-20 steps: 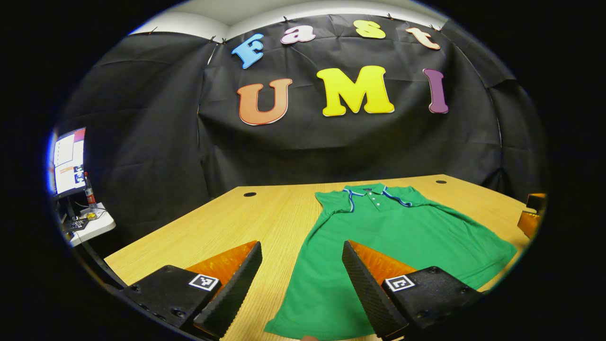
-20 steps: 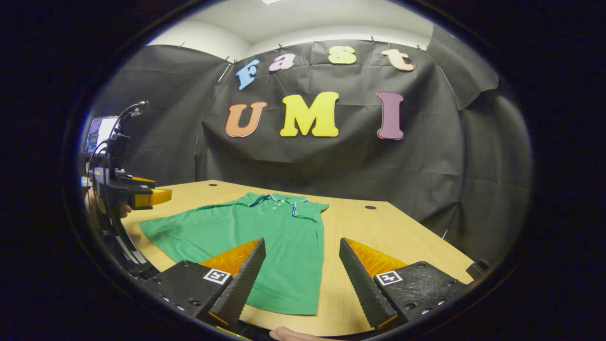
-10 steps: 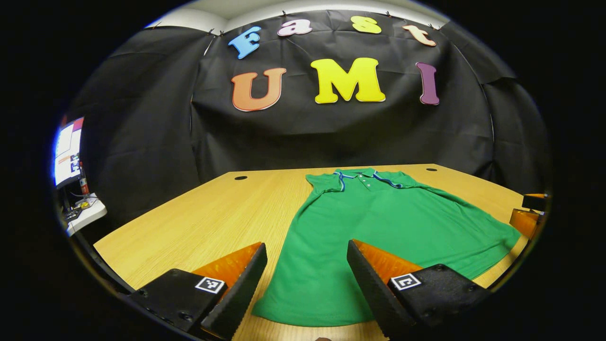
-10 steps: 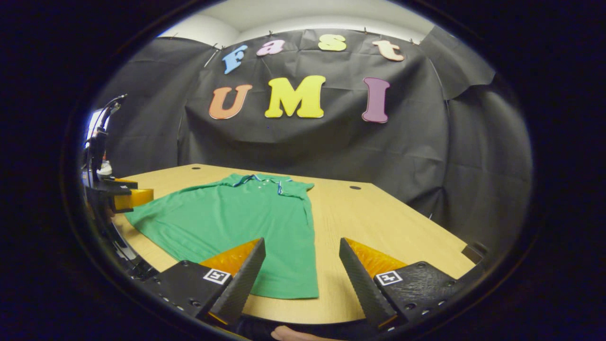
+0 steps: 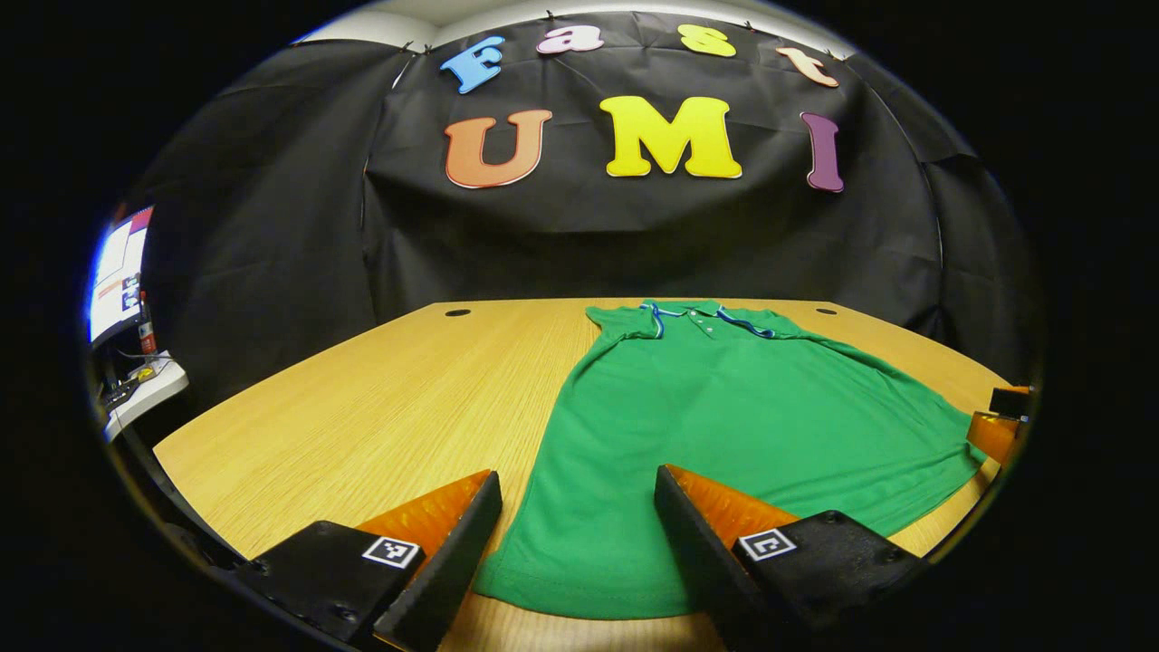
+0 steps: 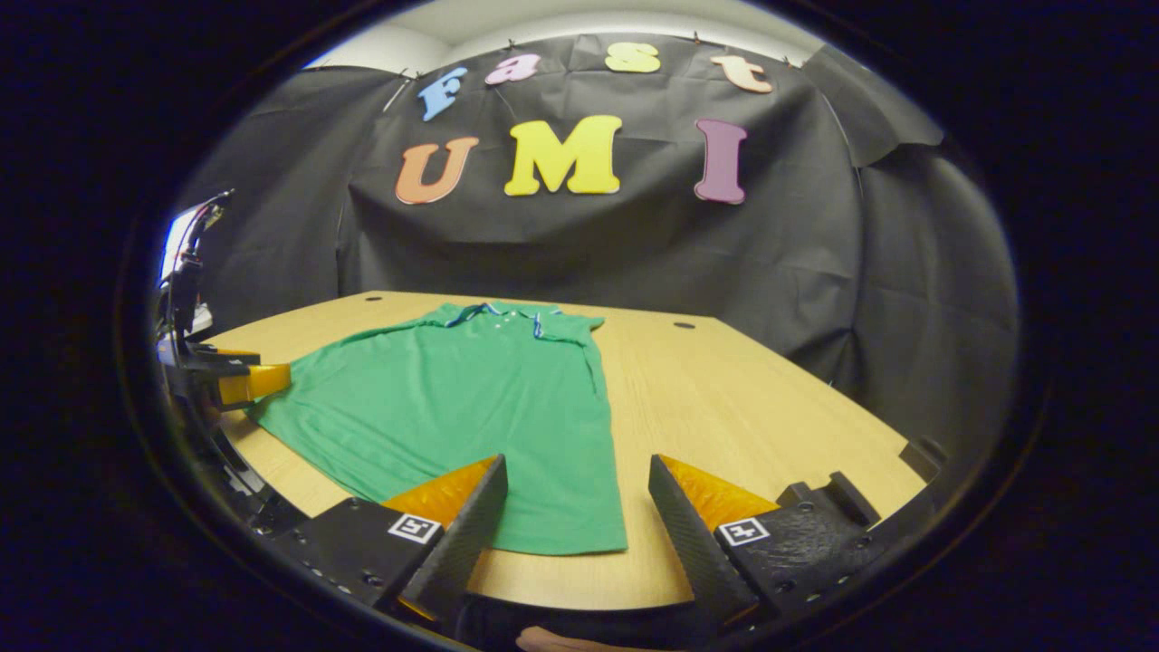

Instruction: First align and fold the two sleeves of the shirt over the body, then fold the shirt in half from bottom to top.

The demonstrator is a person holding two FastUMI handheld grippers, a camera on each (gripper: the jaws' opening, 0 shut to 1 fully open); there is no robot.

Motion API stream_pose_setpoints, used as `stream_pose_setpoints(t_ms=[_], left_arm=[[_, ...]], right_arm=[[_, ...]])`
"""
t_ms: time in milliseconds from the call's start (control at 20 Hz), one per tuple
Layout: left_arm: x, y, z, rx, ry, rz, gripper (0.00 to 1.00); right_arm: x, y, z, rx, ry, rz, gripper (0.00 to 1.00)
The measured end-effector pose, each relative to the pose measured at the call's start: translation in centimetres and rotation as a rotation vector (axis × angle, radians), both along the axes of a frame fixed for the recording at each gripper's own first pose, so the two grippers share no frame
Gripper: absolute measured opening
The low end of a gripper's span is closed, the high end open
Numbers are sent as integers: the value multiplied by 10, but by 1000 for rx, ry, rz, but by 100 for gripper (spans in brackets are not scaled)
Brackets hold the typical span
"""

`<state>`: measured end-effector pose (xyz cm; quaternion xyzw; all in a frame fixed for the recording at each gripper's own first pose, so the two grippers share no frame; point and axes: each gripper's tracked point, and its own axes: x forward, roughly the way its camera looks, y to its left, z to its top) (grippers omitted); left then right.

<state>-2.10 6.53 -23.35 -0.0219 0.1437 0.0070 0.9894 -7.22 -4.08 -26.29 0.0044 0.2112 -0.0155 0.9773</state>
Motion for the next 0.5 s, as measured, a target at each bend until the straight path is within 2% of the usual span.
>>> stream_pose_setpoints(t_ms=[100, 150, 350, 400, 500], left_arm=[[1, 1, -3, -13, 5, -2, 100], [2, 1, -2, -17, -4, -1, 100], [5, 3, -6, -5, 13, 4, 100], [5, 1, -6, -6, 13, 0, 99], [6, -9, -5, 2, 24, -28, 85]], right_arm=[[-1, 0, 1, 51, 20, -5, 98], [-1, 0, -2, 55, 35, -7, 95], [0, 1, -4, 88, 38, -13, 97], [2, 3, -6, 97, 41, -16, 86], [3, 10, -7, 97, 44, -5, 64]])
